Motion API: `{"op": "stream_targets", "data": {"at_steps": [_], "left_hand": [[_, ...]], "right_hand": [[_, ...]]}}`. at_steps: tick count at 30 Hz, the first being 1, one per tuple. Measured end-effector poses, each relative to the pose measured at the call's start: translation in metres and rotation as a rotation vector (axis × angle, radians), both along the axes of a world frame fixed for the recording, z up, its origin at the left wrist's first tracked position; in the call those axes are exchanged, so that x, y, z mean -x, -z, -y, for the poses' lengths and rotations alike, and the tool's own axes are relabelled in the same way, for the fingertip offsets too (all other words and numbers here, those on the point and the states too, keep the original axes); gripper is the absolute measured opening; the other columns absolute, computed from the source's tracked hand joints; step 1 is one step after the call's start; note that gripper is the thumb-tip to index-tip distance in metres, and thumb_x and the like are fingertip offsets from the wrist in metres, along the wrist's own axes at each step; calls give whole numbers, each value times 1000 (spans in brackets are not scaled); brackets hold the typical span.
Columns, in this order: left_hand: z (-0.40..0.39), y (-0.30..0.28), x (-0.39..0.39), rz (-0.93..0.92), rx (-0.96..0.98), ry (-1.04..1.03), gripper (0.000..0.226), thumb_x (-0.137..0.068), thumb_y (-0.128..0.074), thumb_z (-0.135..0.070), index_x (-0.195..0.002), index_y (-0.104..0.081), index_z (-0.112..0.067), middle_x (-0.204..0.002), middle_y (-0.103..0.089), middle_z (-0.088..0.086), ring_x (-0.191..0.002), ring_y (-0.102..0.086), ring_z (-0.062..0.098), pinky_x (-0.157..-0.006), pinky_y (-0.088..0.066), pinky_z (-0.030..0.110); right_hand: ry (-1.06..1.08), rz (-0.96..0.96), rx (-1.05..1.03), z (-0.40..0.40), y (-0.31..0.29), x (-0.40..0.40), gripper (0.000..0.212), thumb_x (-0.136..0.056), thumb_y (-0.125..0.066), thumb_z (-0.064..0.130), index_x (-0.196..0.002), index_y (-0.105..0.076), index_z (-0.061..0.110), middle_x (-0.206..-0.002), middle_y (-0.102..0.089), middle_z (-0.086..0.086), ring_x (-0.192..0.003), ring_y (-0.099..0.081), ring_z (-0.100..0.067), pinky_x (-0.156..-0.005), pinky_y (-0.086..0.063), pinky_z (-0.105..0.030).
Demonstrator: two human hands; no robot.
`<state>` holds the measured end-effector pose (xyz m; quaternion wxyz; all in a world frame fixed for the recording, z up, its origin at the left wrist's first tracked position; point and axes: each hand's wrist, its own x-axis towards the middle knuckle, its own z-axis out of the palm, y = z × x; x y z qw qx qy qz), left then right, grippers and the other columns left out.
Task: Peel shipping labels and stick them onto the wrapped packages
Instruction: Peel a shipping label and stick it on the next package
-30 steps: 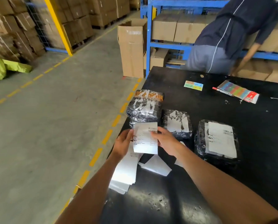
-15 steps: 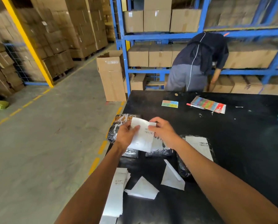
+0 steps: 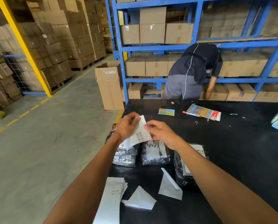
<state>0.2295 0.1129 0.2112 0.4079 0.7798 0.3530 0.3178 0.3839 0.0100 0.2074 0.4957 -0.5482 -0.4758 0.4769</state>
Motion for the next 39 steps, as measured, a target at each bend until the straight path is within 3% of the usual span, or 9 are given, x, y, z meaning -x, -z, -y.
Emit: {"op": "stream_targets", "data": {"at_steps": [6, 10, 17, 24, 33, 39], "left_hand": [[1, -5, 2, -120, 30, 131, 24, -91, -46, -41, -86, -60, -22, -77, -63, -3, -73, -63, 21, -65, -48, 36], [0, -5, 5, -139, -4, 117, 26, -91, -47, -39, -88, -63, -19, -76, -62, -4, -71, -59, 15, -66, -46, 32], [1, -7, 9, -178, -70, 102, 21, -99, -50, -27, -85, -63, -17, -72, -60, -5, -66, -54, 10, -65, -43, 30], [3, -7, 9, -211, -112, 99, 21, -99, -51, -27, -81, -61, -22, -62, -53, -11, -58, -48, 5, -58, -39, 27], [-2, -2, 9, -224, -111, 101, 24, -99, -52, -32, -83, -63, -18, -69, -60, -2, -63, -53, 12, -62, -43, 32], [0, -4, 9, -218, -116, 99, 22, -98, -53, -31, -80, -61, -22, -66, -58, -6, -61, -52, 10, -62, -42, 31]], "right_hand": [[165, 76, -82, -4, -3, 0, 15, -98, -55, 12, -98, -69, 13, -82, -73, -1, -66, -66, -10, -61, -48, -24], [146, 159, -113, -2, -1, -1, 13, -95, -59, 13, -99, -71, 11, -86, -74, -5, -67, -65, -14, -56, -40, -22], [159, 209, -137, -5, 4, 1, 11, -93, -62, 16, -96, -72, 13, -88, -76, -5, -62, -61, -13, -52, -40, -11], [128, 226, -137, -8, 11, 2, 12, -92, -60, 15, -87, -71, 17, -80, -73, 0, -62, -58, -13, -57, -43, -20], [120, 209, -108, -11, 13, 0, 12, -92, -61, 16, -87, -71, 17, -77, -71, 4, -63, -58, -13, -59, -44, -24], [125, 193, -120, -11, 12, 0, 11, -92, -61, 15, -93, -71, 11, -79, -72, 0, -63, -58, -16, -62, -45, -27]]}}
